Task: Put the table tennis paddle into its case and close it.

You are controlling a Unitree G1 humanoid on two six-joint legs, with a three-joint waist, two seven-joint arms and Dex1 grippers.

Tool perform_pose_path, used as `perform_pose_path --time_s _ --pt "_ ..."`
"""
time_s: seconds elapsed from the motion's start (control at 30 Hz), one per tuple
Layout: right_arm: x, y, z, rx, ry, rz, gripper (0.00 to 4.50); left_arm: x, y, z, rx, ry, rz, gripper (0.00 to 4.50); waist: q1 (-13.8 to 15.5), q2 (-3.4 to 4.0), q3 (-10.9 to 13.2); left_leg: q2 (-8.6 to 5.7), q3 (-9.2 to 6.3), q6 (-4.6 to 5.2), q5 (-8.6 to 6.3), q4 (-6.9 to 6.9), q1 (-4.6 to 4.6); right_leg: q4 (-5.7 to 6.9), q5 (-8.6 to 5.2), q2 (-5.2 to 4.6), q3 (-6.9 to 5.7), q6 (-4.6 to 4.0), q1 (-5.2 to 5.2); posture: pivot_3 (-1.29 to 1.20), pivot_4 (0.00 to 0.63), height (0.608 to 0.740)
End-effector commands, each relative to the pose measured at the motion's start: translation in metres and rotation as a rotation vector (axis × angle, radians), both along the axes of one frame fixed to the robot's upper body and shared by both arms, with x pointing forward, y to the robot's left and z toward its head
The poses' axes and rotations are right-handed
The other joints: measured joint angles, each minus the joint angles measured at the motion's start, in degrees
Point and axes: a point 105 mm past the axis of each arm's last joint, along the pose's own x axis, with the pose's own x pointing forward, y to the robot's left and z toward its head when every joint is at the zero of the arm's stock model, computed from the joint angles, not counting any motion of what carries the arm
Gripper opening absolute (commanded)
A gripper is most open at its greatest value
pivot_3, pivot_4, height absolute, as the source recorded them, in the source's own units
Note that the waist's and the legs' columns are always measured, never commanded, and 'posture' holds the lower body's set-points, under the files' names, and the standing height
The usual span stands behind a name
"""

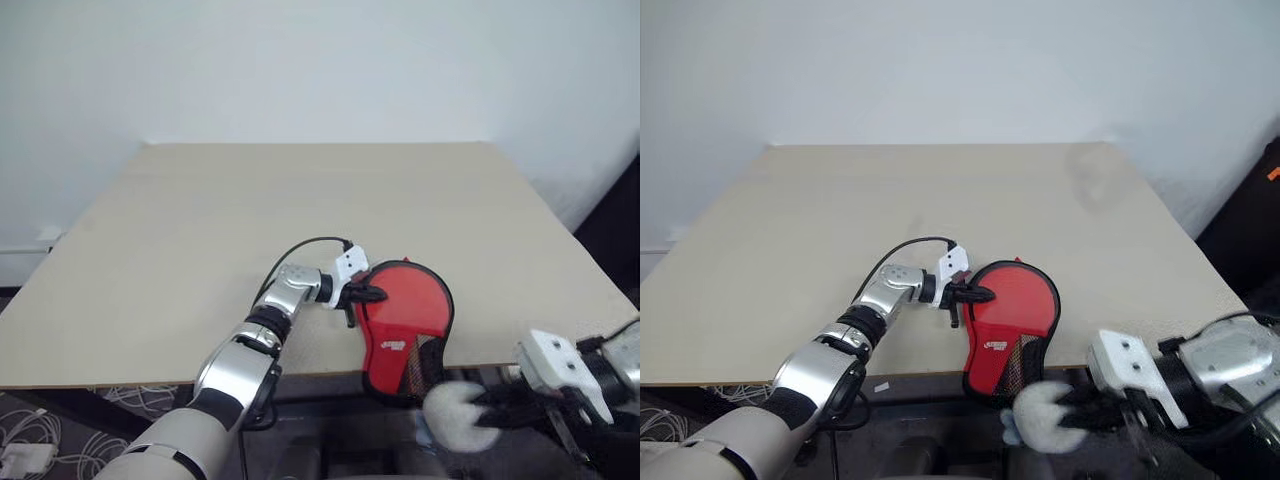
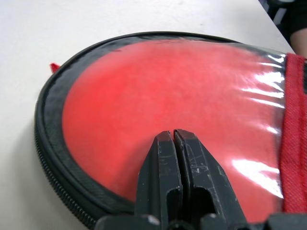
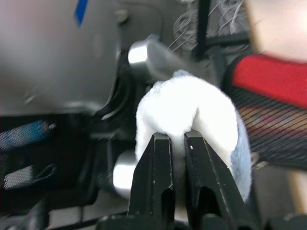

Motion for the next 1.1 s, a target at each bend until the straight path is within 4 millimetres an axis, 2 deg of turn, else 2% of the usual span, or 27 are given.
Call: perform_pose_path --time_s 0.03,0.2,0.3,0.4,0.53,0.67,0.83,0.97,1.1 --pt "0.047 0.001 0.016 0.066 -0.121 -0.168 1.55 0.005 0.007 0.005 -0.011 -0.001 0.032 0.59 -0.43 0.01 -0.02 0.05 0.04 -0.12 -0.07 0.0 0.01 -0.01 0.01 0.0 -0.04 -0.01 -0.01 0.0 0.0 0.74" --pt "0.103 0.0 0.026 0.118 -0.219 -0.369 3.35 0.01 0.021 0.033 -0.082 -0.081 0.046 2.3 -0.59 -0.05 0.03 0.1 0.04 -0.03 -0.02 -0.14 -0.14 0.03 0.08 0.03 -0.04 0.03 -0.25 0.0 0.0 0.74" --pt "0.127 -0.001 0.026 0.135 -0.255 -0.467 4.41 0.012 0.037 0.054 -0.128 -0.128 0.1 3.33 -0.55 -0.02 0.02 0.08 0.13 -0.01 0.0 -0.09 -0.81 0.2 0.29 0.08 0.15 -0.16 -1.02 0.0 0.0 0.74" --pt "0.146 -0.004 0.021 0.142 -0.27 -0.546 4.5 0.009 0.058 0.07 -0.144 -0.165 0.164 4.42 -0.49 -0.02 0.03 0.06 0.17 0.0 -0.01 -0.11 -0.81 0.2 0.34 0.1 0.23 -0.24 -1.02 0.0 0.0 0.74" --pt "0.162 -0.005 0.016 0.148 -0.286 -0.621 4.5 0.002 0.086 0.081 -0.138 -0.183 0.256 4.47 -0.59 0.0 0.02 0.07 0.22 0.03 -0.02 -0.04 -0.72 0.21 0.31 0.1 0.25 -0.19 -0.89 0.0 0.0 0.74" --pt "0.179 -0.007 0.012 0.164 -0.306 -0.71 4.5 -0.008 0.124 0.092 -0.137 -0.197 0.394 4.47 -0.88 0.02 0.02 0.17 0.31 0.06 0.01 0.0 -0.59 0.26 0.27 0.17 0.28 -0.13 -0.85 0.0 0.0 0.74" --pt "0.186 0.005 0.014 0.214 -0.291 -0.719 4.5 -0.017 0.166 0.1 -0.146 -0.187 0.553 4.47 -1.53 0.06 0.03 0.24 0.28 0.06 0.01 -0.03 -0.59 0.29 0.29 0.22 0.27 -0.16 -0.89 0.0 0.0 0.74" --pt "0.193 0.017 0.019 0.278 -0.289 -0.728 4.5 -0.025 0.185 0.095 -0.14 -0.154 0.646 4.47 -1.78 0.06 0.02 0.23 0.29 0.06 0.01 -0.03 -0.58 0.29 0.29 0.21 0.28 -0.15 -0.86 0.0 0.0 0.74" --pt "0.195 0.032 0.017 0.323 -0.274 -0.721 4.5 -0.037 0.188 0.082 -0.11 -0.1 0.669 4.47 -1.8 0.07 0.01 0.23 0.31 0.04 0.01 -0.06 -0.58 0.29 0.36 0.2 0.3 -0.26 -0.89 0.0 0.0 0.74"
